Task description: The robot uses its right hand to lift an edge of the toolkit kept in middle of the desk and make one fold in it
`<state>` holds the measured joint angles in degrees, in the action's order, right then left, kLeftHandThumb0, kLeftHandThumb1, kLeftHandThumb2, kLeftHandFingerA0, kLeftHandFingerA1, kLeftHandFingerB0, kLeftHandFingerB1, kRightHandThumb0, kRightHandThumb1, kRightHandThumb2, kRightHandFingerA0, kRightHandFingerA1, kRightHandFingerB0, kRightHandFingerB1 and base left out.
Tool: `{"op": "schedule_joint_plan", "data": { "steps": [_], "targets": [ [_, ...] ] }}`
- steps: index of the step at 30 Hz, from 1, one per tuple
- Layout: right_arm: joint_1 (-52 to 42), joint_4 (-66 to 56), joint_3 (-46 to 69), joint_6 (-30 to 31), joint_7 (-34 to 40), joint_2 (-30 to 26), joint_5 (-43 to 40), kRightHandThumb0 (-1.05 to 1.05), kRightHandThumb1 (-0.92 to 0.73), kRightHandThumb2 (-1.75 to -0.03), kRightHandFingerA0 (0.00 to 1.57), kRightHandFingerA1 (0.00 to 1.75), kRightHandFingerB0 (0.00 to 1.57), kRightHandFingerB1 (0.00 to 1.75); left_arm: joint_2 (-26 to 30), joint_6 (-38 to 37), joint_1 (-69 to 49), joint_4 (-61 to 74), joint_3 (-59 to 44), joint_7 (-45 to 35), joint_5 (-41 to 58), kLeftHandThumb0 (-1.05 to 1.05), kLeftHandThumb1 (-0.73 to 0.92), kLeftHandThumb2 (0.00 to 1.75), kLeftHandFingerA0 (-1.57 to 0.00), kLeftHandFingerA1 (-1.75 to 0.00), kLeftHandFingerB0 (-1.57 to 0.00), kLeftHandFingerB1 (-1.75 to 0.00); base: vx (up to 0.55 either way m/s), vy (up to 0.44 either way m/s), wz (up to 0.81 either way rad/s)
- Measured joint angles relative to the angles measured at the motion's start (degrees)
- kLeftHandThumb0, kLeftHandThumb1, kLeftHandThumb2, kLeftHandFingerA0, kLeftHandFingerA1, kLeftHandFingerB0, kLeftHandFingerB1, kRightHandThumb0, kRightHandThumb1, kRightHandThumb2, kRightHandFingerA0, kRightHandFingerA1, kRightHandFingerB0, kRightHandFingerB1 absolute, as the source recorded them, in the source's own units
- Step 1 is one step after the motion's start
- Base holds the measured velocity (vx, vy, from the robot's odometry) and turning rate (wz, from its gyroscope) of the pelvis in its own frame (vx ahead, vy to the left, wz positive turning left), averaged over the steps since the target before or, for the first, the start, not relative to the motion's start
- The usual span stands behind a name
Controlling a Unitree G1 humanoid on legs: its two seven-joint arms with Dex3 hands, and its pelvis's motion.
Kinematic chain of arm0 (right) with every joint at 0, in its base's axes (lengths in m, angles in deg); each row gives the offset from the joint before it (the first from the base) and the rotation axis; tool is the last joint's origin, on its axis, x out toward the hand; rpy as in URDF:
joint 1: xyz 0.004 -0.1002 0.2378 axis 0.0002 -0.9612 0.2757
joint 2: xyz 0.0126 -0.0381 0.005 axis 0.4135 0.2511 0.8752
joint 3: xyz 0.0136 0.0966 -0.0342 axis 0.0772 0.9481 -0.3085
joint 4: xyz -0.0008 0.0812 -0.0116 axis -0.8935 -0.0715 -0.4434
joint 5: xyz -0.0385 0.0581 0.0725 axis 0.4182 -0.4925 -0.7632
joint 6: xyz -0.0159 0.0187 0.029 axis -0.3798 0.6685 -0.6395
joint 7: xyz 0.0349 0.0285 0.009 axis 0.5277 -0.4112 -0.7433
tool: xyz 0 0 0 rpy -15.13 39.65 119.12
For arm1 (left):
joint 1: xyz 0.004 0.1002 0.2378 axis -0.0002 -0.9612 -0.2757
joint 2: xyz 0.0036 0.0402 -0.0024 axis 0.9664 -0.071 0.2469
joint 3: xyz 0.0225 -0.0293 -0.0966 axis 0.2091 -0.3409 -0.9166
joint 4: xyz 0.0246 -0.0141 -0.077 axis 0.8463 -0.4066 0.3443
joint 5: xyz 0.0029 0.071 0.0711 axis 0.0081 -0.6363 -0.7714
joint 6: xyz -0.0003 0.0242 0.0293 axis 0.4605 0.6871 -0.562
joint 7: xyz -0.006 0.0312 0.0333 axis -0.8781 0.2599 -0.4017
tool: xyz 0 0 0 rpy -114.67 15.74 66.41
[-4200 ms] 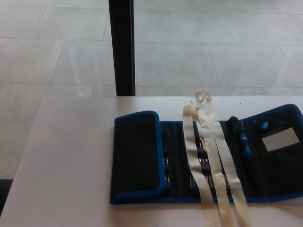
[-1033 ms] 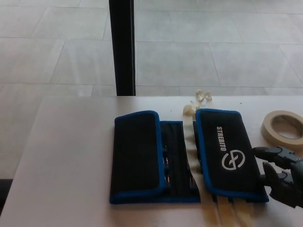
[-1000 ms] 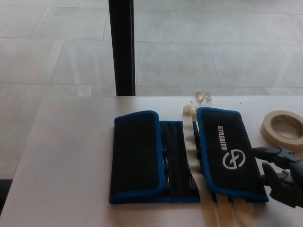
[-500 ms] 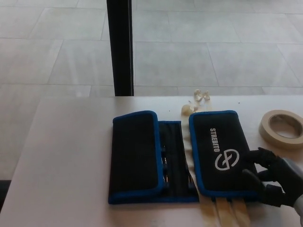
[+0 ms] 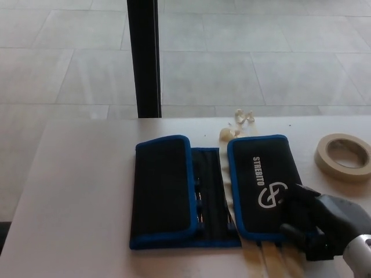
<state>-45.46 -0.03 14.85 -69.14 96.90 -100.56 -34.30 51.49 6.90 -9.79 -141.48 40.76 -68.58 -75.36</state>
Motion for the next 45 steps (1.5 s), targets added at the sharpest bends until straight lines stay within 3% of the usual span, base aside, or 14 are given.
{"op": "schedule_joint_plan", "data": {
  "steps": [3, 4, 5, 9, 10, 11, 22, 23, 28, 32, 33, 35, 38, 45],
  "targets": [
    [0.13, -0.61, -1.63, -1.13, 0.11, -2.19, 2.09, -0.72, -0.92, -0.68, 0.41, 0.56, 0.33, 0.39, 0.03, 0.0, 0.0, 0.0, 0.16, 0.0, 0.0, -0.67, 0.85, 0.65, -0.61, -0.65, -0.47, -0.55, 0.0, 0.0, 0.0],
    [0.14, -0.8, -1.98, -1.49, 0.11, -2.83, 2.65, -0.71, -0.74, -1.08, 0.44, 0.62, 0.31, 0.51, 0.04, 0.0, 0.0, 0.0, 0.23, 0.0, 0.0, -0.67, 0.84, 0.64, -0.64, -0.64, -0.48, -0.54, 0.0, 0.0, 0.0],
    [0.14, -1.34, -2.29, -2.16, 0.04, -4.1, 3.5, -0.71, -0.91, -0.67, 0.5, 0.53, 0.38, 0.38, 0.05, 0.0, 0.01, 0.01, 0.32, 0.0, -0.01, -0.68, 0.83, 0.65, -0.65, -0.63, -0.49, -0.53, 0.0, 0.0, 0.0],
    [0.27, -3.91, -1.32, -4.96, -0.44, -10.0, 5.48, -0.7, -0.9, -0.67, 0.5, 0.49, 0.4, 0.39, 0.29, 0.0, -0.04, 0.0, 0.53, 0.03, -0.04, -0.67, 0.84, 0.65, -0.66, -0.62, -0.5, -0.52, 0.0, 0.0, 0.02],
    [0.33, -4.63, -0.59, -5.85, -0.64, -11.71, 5.87, -0.66, -0.67, -1.03, 0.51, 0.66, 0.33, 0.53, 0.37, 0.0, -0.05, 0.0, 0.59, 0.04, -0.07, -0.68, 0.84, 0.65, -0.65, -0.64, -0.49, -0.54, 0.0, 0.0, 0.0],
    [0.37, -5.16, 0.86, -7.06, -0.89, -13.66, 5.91, -0.67, -0.86, -0.65, 0.52, 0.57, 0.37, 0.36, 0.44, 0.0, -0.05, 0.0, 0.65, 0.04, -0.1, -0.68, 0.84, 0.65, -0.64, -0.63, -0.48, -0.52, 0.0, 0.0, 0.0],
    [-2.01, -5.04, 20.14, -15.45, -6.55, -25.21, -0.61, -0.62, -0.63, -0.94, 0.59, 0.6, 0.37, 0.5, 0.59, 0.0, -0.23, -0.01, 0.87, 0.04, -0.12, -0.67, 0.85, 0.65, -0.61, -0.63, -0.49, -0.53, 0.0, 0.0, 0.0],
    [-2.38, -4.87, 21.18, -15.69, -6.73, -25.35, -0.94, -0.56, -0.76, -0.61, 0.74, 0.52, 0.44, 0.37, 0.59, 0.0, -0.24, -0.01, 0.86, 0.04, -0.12, -0.67, 0.85, 0.64, -0.61, -0.63, -0.48, -0.53, 0.0, 0.0, 0.0],
    [-6.27, -2.01, 31.04, -17.96, -8.3, -25.64, -4.58, -0.63, -0.61, -0.96, 0.64, 0.63, 0.43, 0.53, 0.59, 0.0, -0.29, -0.01, 0.86, 0.04, -0.11, -0.66, 0.84, 0.64, -0.64, -0.62, -0.48, -0.53, 0.0, 0.0, 0.0],
    [-9.2, 1.58, 38.2, -19.33, -8.68, -25.54, -6.87, -0.71, -0.73, -0.63, 0.79, 0.54, 0.6, 0.38, 0.59, 0.0, -0.29, -0.01, 0.86, 0.04, -0.12, -0.66, 0.85, 0.65, -0.62, -0.61, -0.46, -0.51, 0.0, 0.0, 0.0],
    [-9.79, 2.29, 39.86, -19.42, -8.73, -25.43, -7.43, -0.69, -0.59, -0.98, 0.74, 0.64, 0.52, 0.55, 0.59, 0.0, -0.29, -0.01, 0.86, 0.04, -0.12, -0.66, 0.85, 0.65, -0.62, -0.61, -0.46, -0.51, 0.0, 0.0, 0.0],
    [-10.92, 3.78, 43.11, -19.6, -8.77, -25.03, -8.41, -0.63, -0.69, -0.61, 0.84, 0.64, 0.65, 0.46, 0.58, 0.0, -0.28, -0.01, 0.86, 0.04, -0.12, -0.66, 0.85, 0.65, -0.63, -0.63, -0.47, -0.53, 0.0, 0.0, 0.0],
    [-12.29, 5.89, 47.98, -19.91, -8.75, -23.67, -10.18, -0.69, -0.54, -0.91, 0.76, 0.81, 0.62, 0.69, 0.58, 0.0, -0.26, -0.01, 0.86, 0.04, -0.11, -0.66, 0.86, 0.65, -0.62, -0.64, -0.49, -0.54, 0.0, 0.0, 0.0],
    [-14.32, 11.91, 58.32, -20.78, -8.66, -18.19, -14.44, -0.66, -0.72, -0.62, 0.68, 0.82, 0.39, 0.57, 0.57, 0.0, -0.31, -0.02, 0.84, 0.04, -0.1, -0.66, 0.84, 0.65, -0.61, -0.66, -0.41, -0.52, 0.0, 0.0, 0.0]
  ]
}}
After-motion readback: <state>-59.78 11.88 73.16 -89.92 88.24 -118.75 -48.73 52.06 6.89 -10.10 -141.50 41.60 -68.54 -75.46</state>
